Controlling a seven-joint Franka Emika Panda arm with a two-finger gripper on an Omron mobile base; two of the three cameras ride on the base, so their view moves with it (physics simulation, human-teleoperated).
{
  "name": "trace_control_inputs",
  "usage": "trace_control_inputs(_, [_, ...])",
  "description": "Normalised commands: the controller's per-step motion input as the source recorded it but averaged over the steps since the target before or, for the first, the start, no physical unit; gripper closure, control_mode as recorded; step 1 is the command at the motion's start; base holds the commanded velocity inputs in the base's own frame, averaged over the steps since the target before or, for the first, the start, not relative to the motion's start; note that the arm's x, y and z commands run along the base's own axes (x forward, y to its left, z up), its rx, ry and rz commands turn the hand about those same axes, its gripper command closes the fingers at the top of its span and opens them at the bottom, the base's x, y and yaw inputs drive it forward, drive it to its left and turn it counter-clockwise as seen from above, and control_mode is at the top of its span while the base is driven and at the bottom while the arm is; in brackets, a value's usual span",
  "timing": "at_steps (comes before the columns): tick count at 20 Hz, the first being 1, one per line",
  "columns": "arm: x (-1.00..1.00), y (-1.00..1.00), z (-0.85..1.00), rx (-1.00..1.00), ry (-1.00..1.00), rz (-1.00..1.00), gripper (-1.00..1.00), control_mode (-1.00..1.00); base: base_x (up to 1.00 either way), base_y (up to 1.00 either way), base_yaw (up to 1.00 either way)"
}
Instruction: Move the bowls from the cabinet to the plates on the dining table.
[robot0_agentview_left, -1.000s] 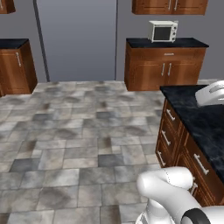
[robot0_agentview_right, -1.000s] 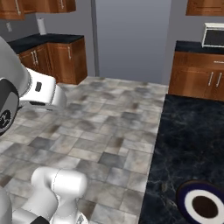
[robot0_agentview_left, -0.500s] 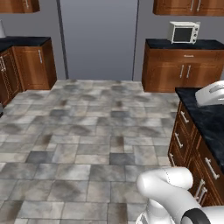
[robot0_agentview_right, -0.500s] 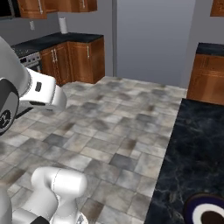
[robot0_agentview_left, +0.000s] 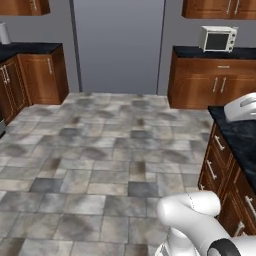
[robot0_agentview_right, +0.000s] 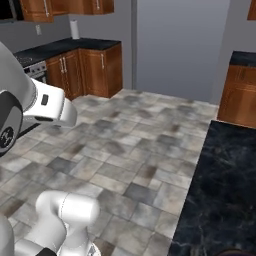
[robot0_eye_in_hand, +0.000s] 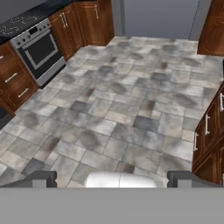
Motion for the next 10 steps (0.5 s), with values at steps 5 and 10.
trace_control_inputs(5, [0.0, 0.0, 0.0, 0.0, 0.0, 0.0, -1.0, 1.0, 0.62, 0.0, 0.0])
trace_control_inputs(10, [0.0, 0.0, 0.0, 0.0, 0.0, 0.0, -1.0, 1.0, 0.62, 0.0, 0.0])
